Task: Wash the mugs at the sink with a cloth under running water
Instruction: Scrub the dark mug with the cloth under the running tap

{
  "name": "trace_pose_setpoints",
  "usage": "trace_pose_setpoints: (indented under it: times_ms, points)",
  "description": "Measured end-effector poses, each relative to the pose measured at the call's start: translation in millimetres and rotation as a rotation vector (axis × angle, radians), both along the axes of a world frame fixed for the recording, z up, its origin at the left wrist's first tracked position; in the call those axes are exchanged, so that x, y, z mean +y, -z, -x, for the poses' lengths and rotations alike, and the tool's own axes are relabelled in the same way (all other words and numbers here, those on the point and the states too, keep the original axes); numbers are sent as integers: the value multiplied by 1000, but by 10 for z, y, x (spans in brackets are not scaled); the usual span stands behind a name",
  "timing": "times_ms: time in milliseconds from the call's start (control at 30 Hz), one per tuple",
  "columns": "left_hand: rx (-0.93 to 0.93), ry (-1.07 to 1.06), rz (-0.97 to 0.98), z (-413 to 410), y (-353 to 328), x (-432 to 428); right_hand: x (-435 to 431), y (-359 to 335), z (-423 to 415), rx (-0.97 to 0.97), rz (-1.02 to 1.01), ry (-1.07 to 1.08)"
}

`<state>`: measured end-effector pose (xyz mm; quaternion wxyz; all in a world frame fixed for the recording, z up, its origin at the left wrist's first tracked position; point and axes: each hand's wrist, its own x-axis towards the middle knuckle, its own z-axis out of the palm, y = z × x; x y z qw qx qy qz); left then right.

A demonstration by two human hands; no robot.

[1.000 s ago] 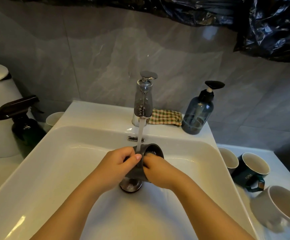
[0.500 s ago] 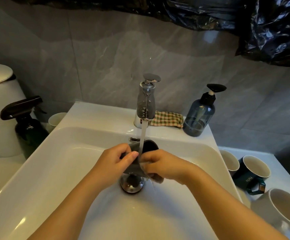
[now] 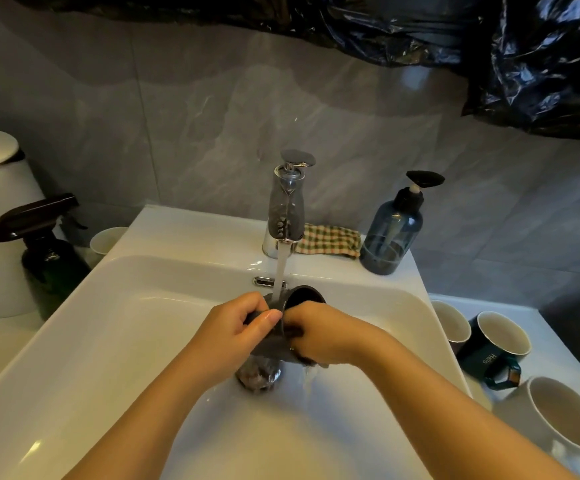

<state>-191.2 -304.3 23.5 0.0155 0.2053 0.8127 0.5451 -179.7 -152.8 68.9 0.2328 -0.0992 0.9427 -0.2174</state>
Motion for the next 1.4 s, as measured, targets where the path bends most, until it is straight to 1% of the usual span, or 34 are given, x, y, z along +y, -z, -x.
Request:
trace_pose_setpoints:
  times_ms: [33,67,100,133,167,233,267,300,333,367,400,433,500,600,667,700,767,800,833,867,900,967,1000,1033,1100,1167,1233,1267,1300,1400]
  points:
    - [5,2,-3,-11,-10,27,-22,18,17,43,-133,-28]
    - [7,-1,-11,-25,-21,47,-47,44,28,70,-195,2]
    - [13,-9,-23,-31,-26,52,-74,71,41,111,-184,57]
    - [13,-19,-36,-31,-27,47,-82,90,54,158,-108,116]
    - [7,-26,-45,-33,-25,38,-81,101,60,183,-2,202]
    - [7,-22,-45,-59,-22,41,-73,87,48,134,265,430]
    - [28,-17,-38,-79,-25,58,-62,73,26,62,482,564]
    - [57,-18,-29,-97,-28,79,-86,52,18,-64,730,693]
    - [90,-23,-19,-113,-38,97,-100,25,-11,-185,929,794]
    - [123,-32,-9,-122,-51,108,-107,8,-30,-263,1046,873]
    - [150,-41,5,-122,-59,108,-98,29,-25,-290,1091,905]
    - [165,-53,20,-112,-59,101,-94,44,-31,-285,1097,906]
    - [161,-100,49,-78,-42,71,-88,83,-79,-157,1033,851]
    - [106,-221,23,-42,-47,66,-138,135,-254,208,924,648]
    - [1,-318,-63,-24,-53,75,-200,226,-366,469,856,461]
    - [-69,-350,-116,-11,-52,81,-208,307,-372,584,752,375]
    - [-226,-362,-227,-4,-67,93,-156,466,-324,746,504,259]
    - [-304,-357,-287,-12,-85,103,-116,524,-286,818,414,232]
    - [-378,-352,-350,-15,-100,116,-89,566,-253,900,370,227]
    - [-446,-345,-412,-22,-114,130,-75,600,-236,970,381,252]
    - [-512,-338,-469,-29,-123,143,-76,618,-237,1008,439,313]
    - [-641,-335,-597,-28,-115,162,-115,634,-268,1019,639,494]
    - [-709,-344,-667,-26,-96,167,-124,649,-283,1046,706,567]
    - [-770,-355,-728,-26,-79,173,-130,663,-297,1095,707,592]
    - [-848,-363,-806,-41,-70,190,-157,688,-321,1194,610,502]
    - [-884,-335,-837,-68,-82,222,-225,719,-318,1252,399,387]
    - [-867,-271,-789,-102,-102,252,-254,730,-257,1239,227,390]
    - [-824,-237,-721,-119,-102,262,-256,702,-226,1192,216,447]
    - [-767,-210,-634,-131,-102,266,-239,654,-207,1109,284,521]
    - [-618,-210,-407,-131,-129,248,-131,565,-212,812,691,713]
